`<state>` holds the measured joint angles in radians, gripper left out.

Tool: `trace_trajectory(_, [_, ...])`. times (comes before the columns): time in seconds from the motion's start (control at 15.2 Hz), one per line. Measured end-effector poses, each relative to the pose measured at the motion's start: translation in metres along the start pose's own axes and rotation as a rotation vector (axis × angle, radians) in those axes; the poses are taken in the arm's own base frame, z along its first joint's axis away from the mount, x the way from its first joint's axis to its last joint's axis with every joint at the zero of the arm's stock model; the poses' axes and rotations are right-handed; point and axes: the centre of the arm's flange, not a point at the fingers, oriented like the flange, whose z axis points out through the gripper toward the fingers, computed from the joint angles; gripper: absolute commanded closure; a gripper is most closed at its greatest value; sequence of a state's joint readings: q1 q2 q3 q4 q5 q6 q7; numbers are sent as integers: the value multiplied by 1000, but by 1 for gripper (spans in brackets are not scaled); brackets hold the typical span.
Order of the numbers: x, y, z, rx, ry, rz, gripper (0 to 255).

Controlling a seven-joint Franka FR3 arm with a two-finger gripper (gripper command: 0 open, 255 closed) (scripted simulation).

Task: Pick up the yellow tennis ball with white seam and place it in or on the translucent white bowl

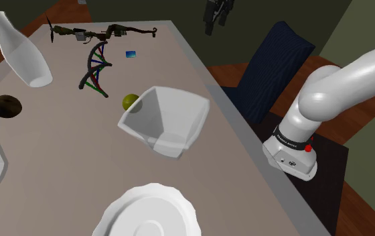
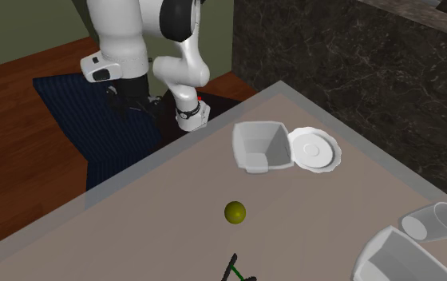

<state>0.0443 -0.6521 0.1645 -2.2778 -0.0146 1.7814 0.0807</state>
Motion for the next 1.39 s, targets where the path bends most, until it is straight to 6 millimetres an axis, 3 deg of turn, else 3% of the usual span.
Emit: trace_trajectory(1.39, [104, -238, 98, 24, -129, -53, 0])
